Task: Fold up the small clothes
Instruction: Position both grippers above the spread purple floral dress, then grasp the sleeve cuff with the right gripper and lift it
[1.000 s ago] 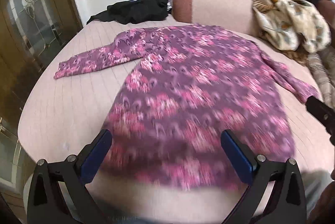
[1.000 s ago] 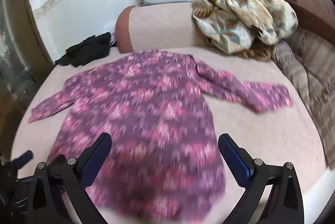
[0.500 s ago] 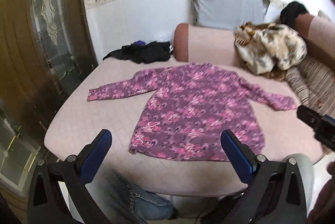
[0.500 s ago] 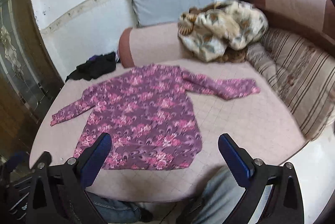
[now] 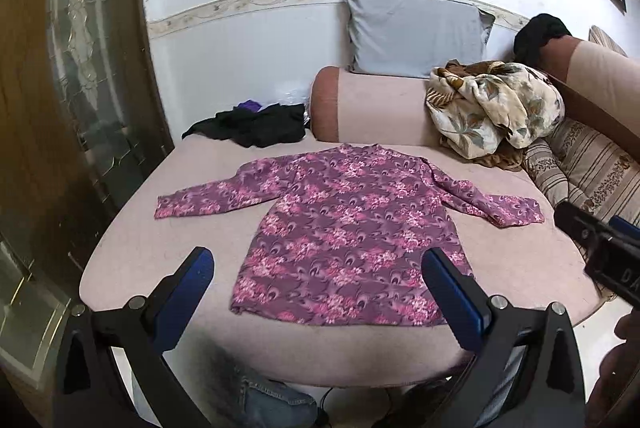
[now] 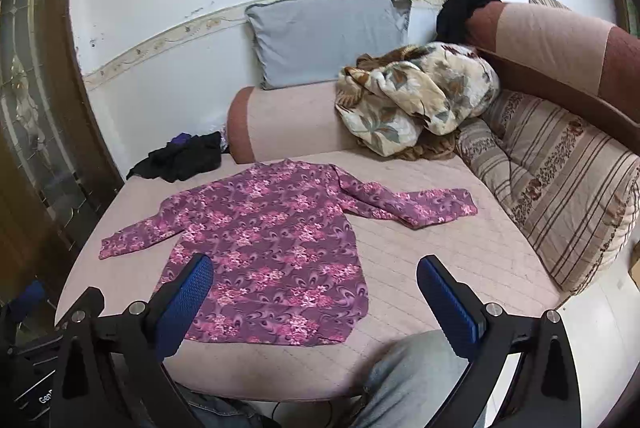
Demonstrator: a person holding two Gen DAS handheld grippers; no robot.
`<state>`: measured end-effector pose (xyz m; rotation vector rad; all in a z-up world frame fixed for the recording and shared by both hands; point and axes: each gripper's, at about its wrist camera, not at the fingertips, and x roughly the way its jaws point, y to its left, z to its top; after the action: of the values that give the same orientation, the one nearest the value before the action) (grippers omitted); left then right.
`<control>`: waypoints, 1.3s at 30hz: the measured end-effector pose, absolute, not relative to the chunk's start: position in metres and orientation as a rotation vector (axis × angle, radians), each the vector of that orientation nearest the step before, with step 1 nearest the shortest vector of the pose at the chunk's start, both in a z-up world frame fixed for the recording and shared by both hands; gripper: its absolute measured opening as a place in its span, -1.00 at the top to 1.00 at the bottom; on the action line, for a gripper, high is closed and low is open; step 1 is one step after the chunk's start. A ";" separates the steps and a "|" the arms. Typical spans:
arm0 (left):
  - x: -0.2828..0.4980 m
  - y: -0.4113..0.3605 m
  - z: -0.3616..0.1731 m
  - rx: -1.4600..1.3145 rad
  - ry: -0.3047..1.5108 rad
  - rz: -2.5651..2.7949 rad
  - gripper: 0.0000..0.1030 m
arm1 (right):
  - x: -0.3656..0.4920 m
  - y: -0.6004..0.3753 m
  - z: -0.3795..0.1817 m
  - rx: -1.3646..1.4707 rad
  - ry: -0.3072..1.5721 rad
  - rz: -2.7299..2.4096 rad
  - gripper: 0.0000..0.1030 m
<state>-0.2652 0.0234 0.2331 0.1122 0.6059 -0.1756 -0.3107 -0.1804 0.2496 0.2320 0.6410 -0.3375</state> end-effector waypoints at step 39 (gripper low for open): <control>0.003 -0.036 0.085 -0.216 1.051 -0.474 -0.81 | -0.074 -0.450 0.143 0.477 0.697 -0.412 0.79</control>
<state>0.0033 -0.0362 0.0851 -0.2156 1.0509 -0.4743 -0.0743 -0.4504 0.1431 0.4767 0.6974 -0.4125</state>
